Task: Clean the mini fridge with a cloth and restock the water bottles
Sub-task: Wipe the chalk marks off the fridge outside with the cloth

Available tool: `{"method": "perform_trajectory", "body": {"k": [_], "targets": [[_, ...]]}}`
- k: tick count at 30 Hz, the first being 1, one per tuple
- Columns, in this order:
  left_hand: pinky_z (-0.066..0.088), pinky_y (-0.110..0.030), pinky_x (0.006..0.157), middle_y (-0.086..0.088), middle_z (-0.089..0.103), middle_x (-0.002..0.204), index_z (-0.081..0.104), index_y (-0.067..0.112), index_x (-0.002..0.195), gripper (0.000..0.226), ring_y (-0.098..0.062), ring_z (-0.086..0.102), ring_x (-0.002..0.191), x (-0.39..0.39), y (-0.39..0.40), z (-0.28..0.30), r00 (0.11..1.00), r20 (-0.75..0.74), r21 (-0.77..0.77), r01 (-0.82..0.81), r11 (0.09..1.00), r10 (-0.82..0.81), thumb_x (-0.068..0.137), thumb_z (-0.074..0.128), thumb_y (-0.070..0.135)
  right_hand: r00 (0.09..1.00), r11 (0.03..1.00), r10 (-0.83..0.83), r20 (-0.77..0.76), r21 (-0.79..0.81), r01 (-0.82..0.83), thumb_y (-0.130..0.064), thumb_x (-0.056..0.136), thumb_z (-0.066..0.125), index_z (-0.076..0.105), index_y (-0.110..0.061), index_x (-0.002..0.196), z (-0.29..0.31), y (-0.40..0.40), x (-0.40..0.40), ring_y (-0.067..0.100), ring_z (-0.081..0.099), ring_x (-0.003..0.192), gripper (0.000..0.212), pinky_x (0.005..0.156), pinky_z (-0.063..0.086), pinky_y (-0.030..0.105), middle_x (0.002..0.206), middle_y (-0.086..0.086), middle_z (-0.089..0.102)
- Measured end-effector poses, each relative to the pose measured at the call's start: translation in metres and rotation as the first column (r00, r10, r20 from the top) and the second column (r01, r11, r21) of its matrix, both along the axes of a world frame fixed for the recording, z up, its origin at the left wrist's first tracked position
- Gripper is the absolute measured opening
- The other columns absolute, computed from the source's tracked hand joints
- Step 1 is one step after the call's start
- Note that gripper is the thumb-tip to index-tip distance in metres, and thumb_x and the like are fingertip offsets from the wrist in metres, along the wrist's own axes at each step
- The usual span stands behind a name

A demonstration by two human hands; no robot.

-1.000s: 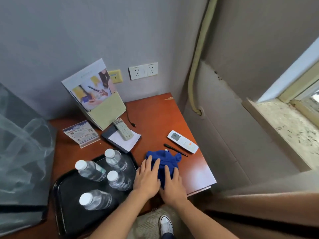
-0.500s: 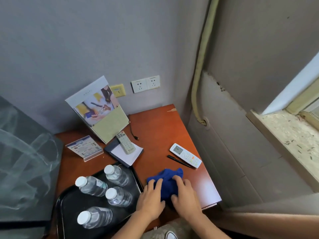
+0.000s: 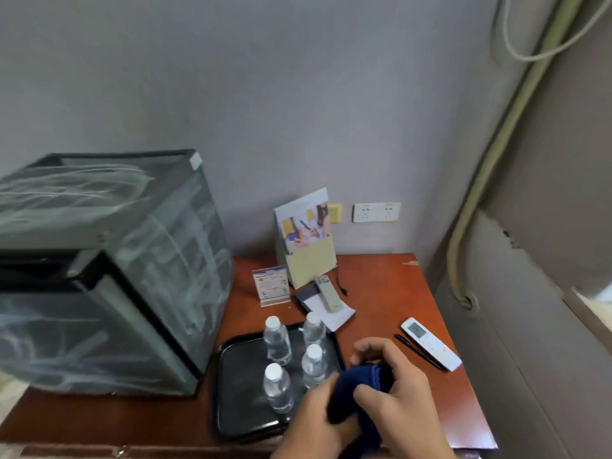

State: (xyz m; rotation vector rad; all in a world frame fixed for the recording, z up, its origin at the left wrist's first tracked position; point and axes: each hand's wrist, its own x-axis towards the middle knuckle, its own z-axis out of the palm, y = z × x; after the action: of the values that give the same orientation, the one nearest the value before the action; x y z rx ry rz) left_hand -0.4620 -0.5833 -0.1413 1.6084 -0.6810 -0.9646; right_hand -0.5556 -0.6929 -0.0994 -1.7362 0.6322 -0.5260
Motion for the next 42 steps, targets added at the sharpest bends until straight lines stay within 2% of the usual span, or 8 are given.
{"method": "perform_trajectory", "body": {"k": [8,11,15,19,24,31,38,42], "targets": [[0.053,-0.024,0.084,0.0,0.078,0.103,0.072,0.019,0.111,0.039,-0.009,0.072,0.097,0.059,0.171,0.065,0.899,0.265,-0.254,-0.284,0.924,0.349,0.076,0.061,0.005,0.971,0.936,0.219,0.095,0.26,-0.236,-0.044,0.06,0.085,0.054,-0.032,0.134,0.042,0.147,0.042,0.001,0.065,0.116,0.082,0.086,0.053,0.019,0.123,-0.019,0.069],[0.054,-0.027,0.088,-0.002,0.077,0.107,0.073,0.026,0.111,0.039,-0.015,0.072,0.103,0.068,0.222,0.088,0.887,0.226,-0.313,-0.325,0.892,0.403,0.084,0.063,0.0,0.919,0.854,0.324,0.222,0.349,-0.386,-0.021,0.072,0.078,0.05,-0.026,0.133,0.058,0.215,0.059,0.0,0.068,0.109,0.067,0.082,0.053,0.015,0.115,-0.019,0.074],[0.055,-0.029,0.091,0.003,0.075,0.113,0.069,0.031,0.118,0.04,-0.013,0.07,0.109,0.068,0.276,0.108,0.888,0.295,-0.333,-0.25,0.909,0.352,0.095,0.059,-0.001,0.947,0.85,0.149,0.283,0.453,-0.269,-0.049,0.045,0.1,0.063,-0.021,0.121,0.065,0.283,0.077,0.009,0.074,0.097,0.089,0.074,0.057,0.017,0.104,-0.004,0.079],[0.054,-0.04,0.099,0.008,0.073,0.115,0.063,0.045,0.119,0.039,-0.01,0.068,0.111,0.077,0.308,0.122,0.887,0.394,-0.264,-0.142,0.954,0.242,0.097,0.06,0.013,0.958,0.898,-0.06,0.279,0.435,-0.07,-0.008,0.087,0.073,0.073,-0.009,0.099,0.076,0.309,0.093,0.013,0.076,0.078,0.012,0.061,0.056,0.018,0.083,0.004,0.079],[0.053,-0.05,0.092,0.001,0.069,0.106,0.065,0.027,0.116,0.02,-0.02,0.067,0.102,0.11,0.322,0.134,0.844,0.49,-0.262,-0.098,0.96,0.22,0.096,0.061,0.027,0.935,0.895,-0.125,0.333,0.444,-0.039,-0.001,0.088,0.069,0.073,-0.006,0.1,0.088,0.317,0.125,0.019,0.076,0.077,0.013,0.061,0.058,0.022,0.085,0.011,0.078],[0.044,-0.025,0.102,0.022,0.054,0.127,0.064,0.036,0.125,0.036,-0.004,0.052,0.128,0.195,0.325,0.141,0.62,0.741,-0.206,-0.158,0.966,0.259,0.099,0.043,0.05,0.866,0.916,-0.239,0.438,0.397,0.052,0.001,0.086,0.069,0.073,-0.019,0.08,0.107,0.293,0.179,0.015,0.071,0.073,0.021,0.063,0.053,0.02,0.075,-0.002,0.075],[0.024,-0.04,0.124,0.011,0.038,0.16,0.041,0.033,0.153,0.058,-0.009,0.025,0.151,0.306,0.282,0.148,0.071,0.997,0.039,-0.323,0.946,-0.017,0.104,0.029,0.062,0.878,0.989,-0.139,0.459,0.013,0.149,0.007,0.083,0.074,0.075,-0.033,0.097,0.136,0.25,0.231,0.0,0.071,0.079,0.042,0.067,0.053,0.011,0.085,-0.01,0.076],[0.008,-0.046,0.128,0.01,0.016,0.17,0.02,0.04,0.161,0.087,-0.014,0.005,0.158,0.349,0.274,0.149,0.104,0.966,0.258,-0.336,0.906,-0.237,0.089,0.012,0.089,0.93,0.946,-0.04,0.365,-0.285,0.152,-0.008,0.083,0.074,0.07,-0.056,0.096,0.151,0.224,0.263,0.013,0.065,0.085,0.05,0.074,0.055,0.031,0.093,-0.01,0.06]]}}
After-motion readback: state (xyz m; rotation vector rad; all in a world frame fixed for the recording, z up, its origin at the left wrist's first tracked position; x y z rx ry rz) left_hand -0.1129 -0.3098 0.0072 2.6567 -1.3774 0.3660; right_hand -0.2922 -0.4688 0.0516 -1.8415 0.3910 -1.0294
